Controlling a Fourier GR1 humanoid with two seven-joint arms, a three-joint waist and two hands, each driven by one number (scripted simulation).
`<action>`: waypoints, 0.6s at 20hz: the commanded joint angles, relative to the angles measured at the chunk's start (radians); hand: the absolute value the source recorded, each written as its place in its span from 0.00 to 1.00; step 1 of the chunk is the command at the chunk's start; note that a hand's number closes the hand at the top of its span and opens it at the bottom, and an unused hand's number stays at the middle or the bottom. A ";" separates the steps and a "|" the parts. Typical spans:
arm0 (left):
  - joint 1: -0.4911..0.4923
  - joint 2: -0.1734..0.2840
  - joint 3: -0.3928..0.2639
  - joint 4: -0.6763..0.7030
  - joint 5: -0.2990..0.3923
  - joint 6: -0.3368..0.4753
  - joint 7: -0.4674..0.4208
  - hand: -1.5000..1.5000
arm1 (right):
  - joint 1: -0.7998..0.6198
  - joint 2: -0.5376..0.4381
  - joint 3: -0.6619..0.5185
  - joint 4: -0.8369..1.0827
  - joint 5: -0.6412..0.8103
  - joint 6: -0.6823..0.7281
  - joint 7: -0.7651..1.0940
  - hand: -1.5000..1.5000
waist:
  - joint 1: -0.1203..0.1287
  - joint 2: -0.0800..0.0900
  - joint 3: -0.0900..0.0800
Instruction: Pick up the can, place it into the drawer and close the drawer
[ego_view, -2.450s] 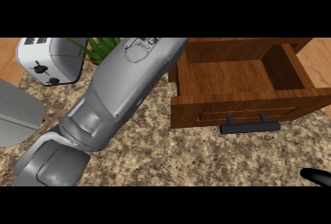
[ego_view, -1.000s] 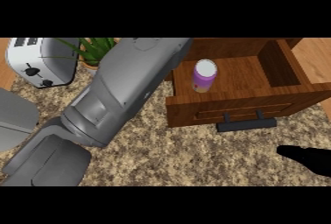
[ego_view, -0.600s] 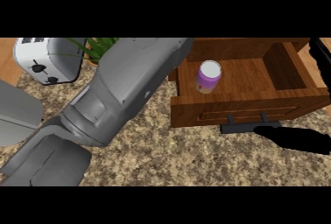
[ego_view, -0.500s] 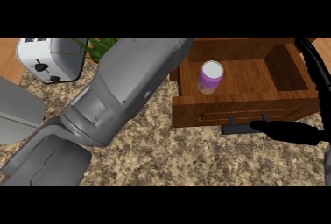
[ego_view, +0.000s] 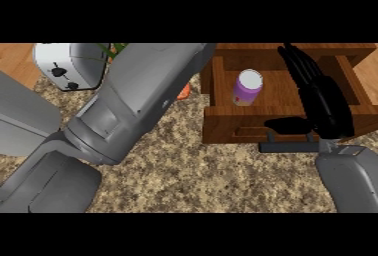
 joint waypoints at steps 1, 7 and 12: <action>0.022 -0.003 0.011 -0.018 -0.007 0.001 -0.002 0.00 | -0.067 0.027 0.025 0.210 0.096 -0.103 -0.075 0.00 | 0.020 -0.006 0.000; 0.009 0.070 0.022 -0.040 -0.020 -0.035 0.056 0.00 | -0.160 0.075 -0.008 0.493 0.154 -0.279 -0.164 0.00 | 0.029 -0.005 0.000; 0.058 0.109 0.010 -0.087 -0.042 -0.051 0.073 0.00 | -0.337 0.103 -0.056 0.714 0.218 -0.371 -0.119 0.00 | 0.052 -0.008 0.000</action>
